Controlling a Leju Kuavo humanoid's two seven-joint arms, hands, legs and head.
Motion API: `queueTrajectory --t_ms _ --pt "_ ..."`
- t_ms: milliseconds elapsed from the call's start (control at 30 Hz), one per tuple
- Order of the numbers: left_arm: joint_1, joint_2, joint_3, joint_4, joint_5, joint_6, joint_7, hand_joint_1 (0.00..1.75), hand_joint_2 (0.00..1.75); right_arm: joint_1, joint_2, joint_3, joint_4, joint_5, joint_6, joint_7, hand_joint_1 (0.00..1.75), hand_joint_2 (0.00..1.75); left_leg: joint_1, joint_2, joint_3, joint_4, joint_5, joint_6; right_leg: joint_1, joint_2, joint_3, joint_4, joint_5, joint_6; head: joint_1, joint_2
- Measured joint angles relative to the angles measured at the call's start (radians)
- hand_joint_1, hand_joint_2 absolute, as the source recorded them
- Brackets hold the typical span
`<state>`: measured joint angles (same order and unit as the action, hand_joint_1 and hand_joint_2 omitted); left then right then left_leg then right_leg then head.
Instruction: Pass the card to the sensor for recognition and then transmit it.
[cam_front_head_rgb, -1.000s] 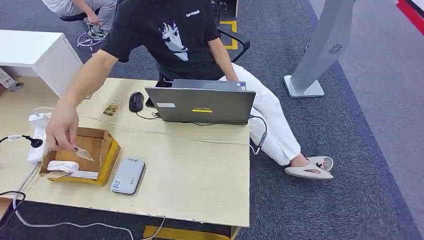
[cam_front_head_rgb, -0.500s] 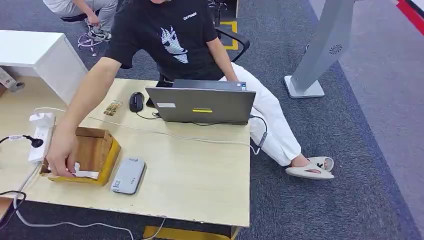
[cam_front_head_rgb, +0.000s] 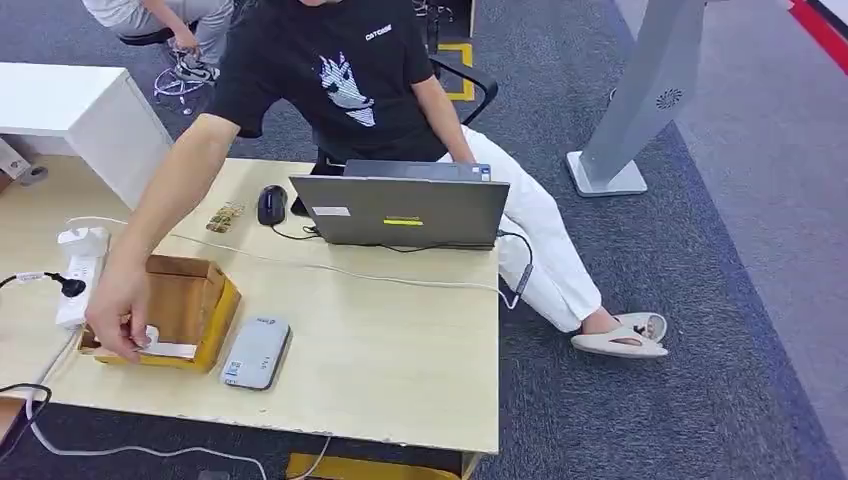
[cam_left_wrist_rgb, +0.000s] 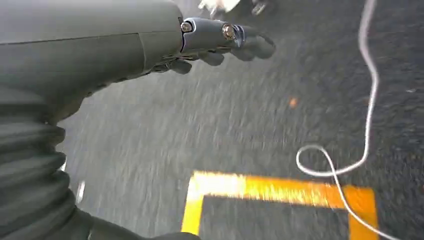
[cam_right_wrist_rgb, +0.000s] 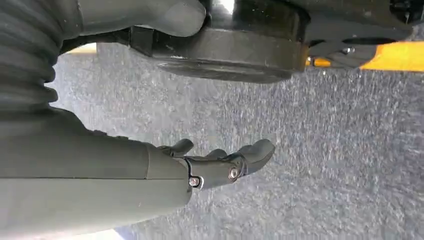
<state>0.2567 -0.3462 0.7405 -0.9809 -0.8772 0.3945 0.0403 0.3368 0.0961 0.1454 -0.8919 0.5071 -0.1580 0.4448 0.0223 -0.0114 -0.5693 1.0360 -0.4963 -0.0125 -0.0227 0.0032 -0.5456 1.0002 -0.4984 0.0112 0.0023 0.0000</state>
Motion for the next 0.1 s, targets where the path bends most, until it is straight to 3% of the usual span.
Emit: queueTrajectory --t_ms 100 --pt "-0.056 0.022 0.022 0.128 -0.097 0.006 -0.072 0.0 1.75 -0.016 -0.011 0.049 0.013 0.066 -0.027 0.012 0.0 1.75 0.0 -0.004 0.0 0.0 0.0 0.0 0.0 -0.004 0.0 0.0 -0.001 0.001 0.0 0.0"
